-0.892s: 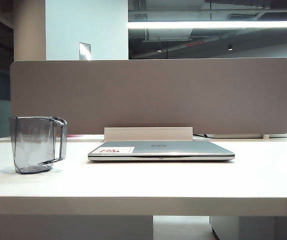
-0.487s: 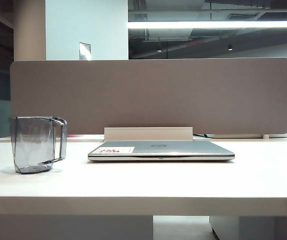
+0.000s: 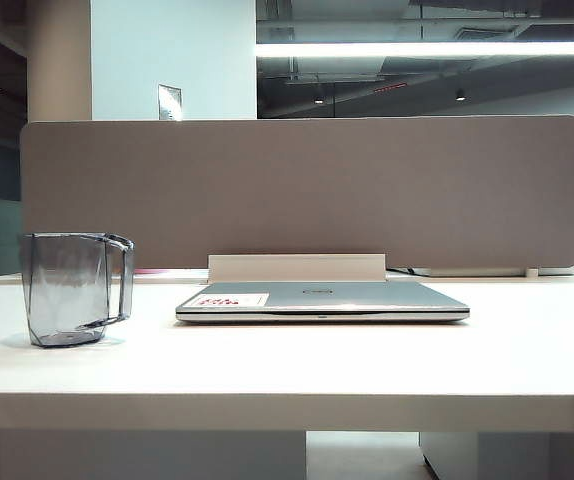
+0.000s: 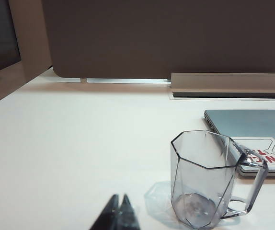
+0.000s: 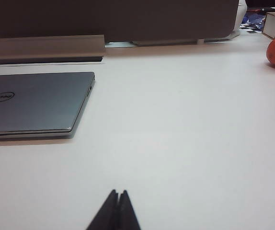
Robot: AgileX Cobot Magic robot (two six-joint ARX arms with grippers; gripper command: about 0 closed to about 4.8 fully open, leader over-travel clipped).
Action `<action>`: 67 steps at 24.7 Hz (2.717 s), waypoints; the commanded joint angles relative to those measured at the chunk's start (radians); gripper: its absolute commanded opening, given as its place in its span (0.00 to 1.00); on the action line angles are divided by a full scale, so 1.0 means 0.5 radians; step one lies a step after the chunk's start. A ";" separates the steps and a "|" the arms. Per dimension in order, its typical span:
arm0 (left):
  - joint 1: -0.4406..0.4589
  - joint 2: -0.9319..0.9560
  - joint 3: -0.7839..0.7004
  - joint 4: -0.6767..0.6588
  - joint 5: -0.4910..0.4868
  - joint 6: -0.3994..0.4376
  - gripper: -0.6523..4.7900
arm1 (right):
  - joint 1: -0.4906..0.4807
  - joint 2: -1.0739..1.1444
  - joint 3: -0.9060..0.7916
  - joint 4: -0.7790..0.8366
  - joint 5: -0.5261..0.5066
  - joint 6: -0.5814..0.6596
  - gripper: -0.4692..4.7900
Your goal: Pick up the water cup and place it on the side of the laptop close to you.
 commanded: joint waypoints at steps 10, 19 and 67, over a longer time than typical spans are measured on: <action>0.004 0.004 0.133 0.077 0.131 -0.138 0.11 | 0.001 -0.004 -0.012 0.035 -0.005 0.095 0.08; 0.003 0.515 0.579 -0.004 0.330 -0.137 0.11 | 0.001 -0.004 -0.012 0.035 -0.005 0.095 0.08; -0.913 2.516 0.585 1.251 -0.012 -0.020 0.11 | 0.002 -0.004 -0.012 -0.060 -0.004 0.095 0.08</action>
